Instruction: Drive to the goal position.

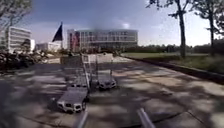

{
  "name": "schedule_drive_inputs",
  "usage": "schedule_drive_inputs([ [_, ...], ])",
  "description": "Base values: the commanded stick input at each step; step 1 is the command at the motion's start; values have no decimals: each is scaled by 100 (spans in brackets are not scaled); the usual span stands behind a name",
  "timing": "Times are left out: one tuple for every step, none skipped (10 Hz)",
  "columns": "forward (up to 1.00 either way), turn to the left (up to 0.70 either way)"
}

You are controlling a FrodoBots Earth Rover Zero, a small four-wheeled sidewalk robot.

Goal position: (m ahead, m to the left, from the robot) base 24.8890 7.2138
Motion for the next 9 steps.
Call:
schedule_drive_inputs([
  [70,-14],
  [70,-14],
  [70,-14],
  [70,-14],
  [70,-14],
  [70,-14],
  [70,-14],
  [70,-14],
  [70,-14],
])
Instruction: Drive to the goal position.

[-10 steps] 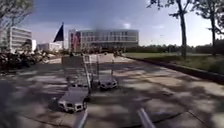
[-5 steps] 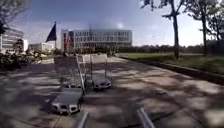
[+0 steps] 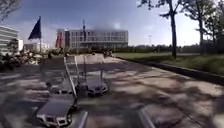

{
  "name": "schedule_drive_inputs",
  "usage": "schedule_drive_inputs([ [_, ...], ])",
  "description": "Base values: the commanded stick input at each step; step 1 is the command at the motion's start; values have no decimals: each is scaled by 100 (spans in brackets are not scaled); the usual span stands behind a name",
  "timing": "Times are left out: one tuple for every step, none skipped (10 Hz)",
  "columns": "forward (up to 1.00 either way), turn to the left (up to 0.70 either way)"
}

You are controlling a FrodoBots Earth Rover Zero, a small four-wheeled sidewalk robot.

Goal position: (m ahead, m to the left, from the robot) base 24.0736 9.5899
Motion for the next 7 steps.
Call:
schedule_drive_inputs([
  [70,-14],
  [70,-14],
  [70,-14],
  [70,-14],
  [70,-14],
  [70,-14],
  [70,-14],
])
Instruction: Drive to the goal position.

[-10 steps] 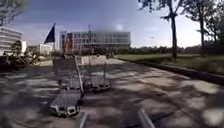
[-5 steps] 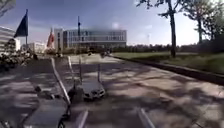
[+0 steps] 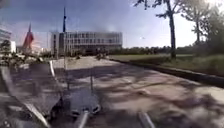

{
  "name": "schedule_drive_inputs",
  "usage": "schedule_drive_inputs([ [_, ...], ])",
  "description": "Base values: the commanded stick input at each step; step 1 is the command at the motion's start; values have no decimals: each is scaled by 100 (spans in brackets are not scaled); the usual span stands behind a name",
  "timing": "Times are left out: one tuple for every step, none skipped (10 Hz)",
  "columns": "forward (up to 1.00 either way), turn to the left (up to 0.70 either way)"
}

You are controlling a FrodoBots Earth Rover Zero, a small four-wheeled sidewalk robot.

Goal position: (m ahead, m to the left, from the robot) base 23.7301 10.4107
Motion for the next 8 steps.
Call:
schedule_drive_inputs([
  [70,-14],
  [70,-14],
  [70,-14],
  [70,-14],
  [70,-14],
  [70,-14],
  [70,-14],
  [70,-14],
])
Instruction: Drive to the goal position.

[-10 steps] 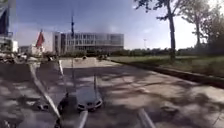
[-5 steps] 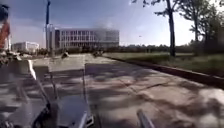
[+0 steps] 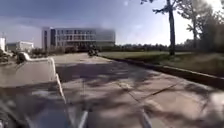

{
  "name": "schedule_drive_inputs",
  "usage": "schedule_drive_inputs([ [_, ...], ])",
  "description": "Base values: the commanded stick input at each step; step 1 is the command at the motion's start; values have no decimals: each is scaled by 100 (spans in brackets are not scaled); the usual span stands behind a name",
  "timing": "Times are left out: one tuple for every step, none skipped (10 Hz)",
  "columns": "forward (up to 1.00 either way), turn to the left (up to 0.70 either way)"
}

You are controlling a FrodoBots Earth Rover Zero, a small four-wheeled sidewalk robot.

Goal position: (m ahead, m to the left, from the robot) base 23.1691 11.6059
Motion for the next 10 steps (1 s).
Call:
schedule_drive_inputs([
  [70,-14],
  [70,-14],
  [70,-14],
  [70,-14],
  [70,-10],
  [70,6],
  [70,14],
  [70,14],
  [70,14],
  [70,14],
])
